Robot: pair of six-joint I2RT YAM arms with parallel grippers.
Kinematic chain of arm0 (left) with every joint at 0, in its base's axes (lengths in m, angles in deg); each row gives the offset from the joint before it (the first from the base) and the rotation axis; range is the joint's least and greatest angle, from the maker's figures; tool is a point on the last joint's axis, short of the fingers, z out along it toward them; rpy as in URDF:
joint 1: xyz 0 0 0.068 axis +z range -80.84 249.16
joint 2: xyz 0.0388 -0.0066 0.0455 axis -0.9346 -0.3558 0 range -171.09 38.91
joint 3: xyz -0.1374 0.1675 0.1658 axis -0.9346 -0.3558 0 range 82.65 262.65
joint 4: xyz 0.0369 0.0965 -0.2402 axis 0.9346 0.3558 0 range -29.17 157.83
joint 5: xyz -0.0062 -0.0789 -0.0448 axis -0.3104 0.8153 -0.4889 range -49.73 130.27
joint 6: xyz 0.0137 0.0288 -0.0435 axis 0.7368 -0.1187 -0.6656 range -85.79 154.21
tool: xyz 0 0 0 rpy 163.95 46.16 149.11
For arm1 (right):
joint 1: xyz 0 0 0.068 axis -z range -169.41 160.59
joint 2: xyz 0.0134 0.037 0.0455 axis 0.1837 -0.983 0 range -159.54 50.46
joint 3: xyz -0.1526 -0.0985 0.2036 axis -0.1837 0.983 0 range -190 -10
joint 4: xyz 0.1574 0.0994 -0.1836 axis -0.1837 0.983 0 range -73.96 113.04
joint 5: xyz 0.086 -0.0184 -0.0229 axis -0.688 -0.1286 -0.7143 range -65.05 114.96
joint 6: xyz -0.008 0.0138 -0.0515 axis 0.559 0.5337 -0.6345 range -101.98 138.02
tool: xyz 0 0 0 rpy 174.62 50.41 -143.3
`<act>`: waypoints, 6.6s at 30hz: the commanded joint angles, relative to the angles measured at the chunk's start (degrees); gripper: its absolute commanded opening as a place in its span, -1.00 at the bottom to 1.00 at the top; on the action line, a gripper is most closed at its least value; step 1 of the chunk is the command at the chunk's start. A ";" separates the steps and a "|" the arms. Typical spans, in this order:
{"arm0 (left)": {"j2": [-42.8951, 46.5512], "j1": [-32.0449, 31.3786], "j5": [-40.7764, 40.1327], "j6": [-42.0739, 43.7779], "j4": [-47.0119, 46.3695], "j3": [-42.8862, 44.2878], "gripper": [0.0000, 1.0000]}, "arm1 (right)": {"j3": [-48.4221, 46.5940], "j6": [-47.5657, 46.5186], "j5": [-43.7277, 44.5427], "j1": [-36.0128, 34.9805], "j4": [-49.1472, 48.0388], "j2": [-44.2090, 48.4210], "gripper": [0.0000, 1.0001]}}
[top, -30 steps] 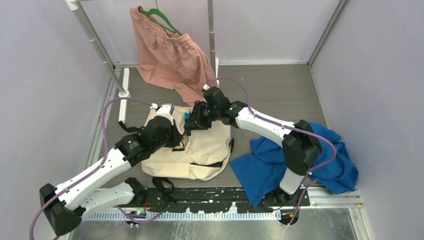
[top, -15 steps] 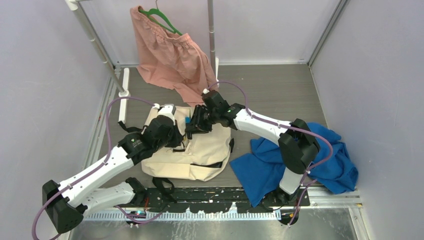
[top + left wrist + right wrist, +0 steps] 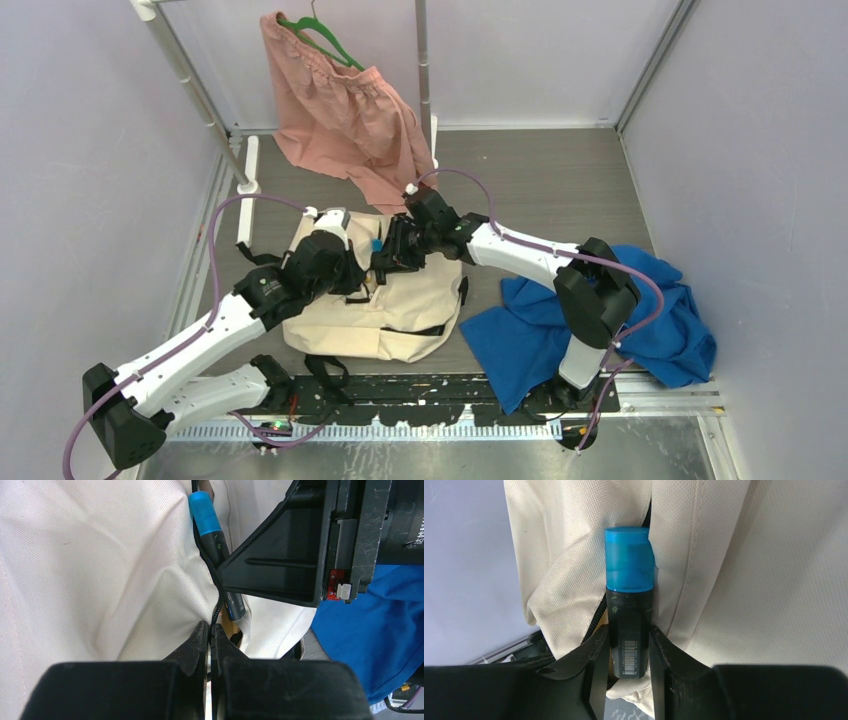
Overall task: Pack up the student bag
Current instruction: Place the stationery in the student bag, then adjust the student bag at the center of the board.
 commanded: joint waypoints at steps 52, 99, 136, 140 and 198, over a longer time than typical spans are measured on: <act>2.88 1.01 0.62 0.53 -5.18 1.12 -1.00 | -6.62 -14.55 2.47 -6.25 17.05 2.36 -0.98; 2.17 1.01 1.77 0.18 -7.91 0.06 -1.00 | -17.15 -9.60 2.30 1.74 10.00 -7.24 -0.63; 2.95 1.01 3.60 -1.44 -9.61 -0.03 -1.00 | -3.77 -11.21 9.55 -0.36 9.29 11.17 0.29; -0.91 1.01 7.30 -1.18 -9.80 1.76 -0.57 | -0.40 -11.64 11.79 0.57 10.99 14.86 0.29; 4.14 14.03 29.71 2.04 -0.94 -2.13 0.27 | 18.30 -4.29 37.40 9.93 15.73 13.92 -0.16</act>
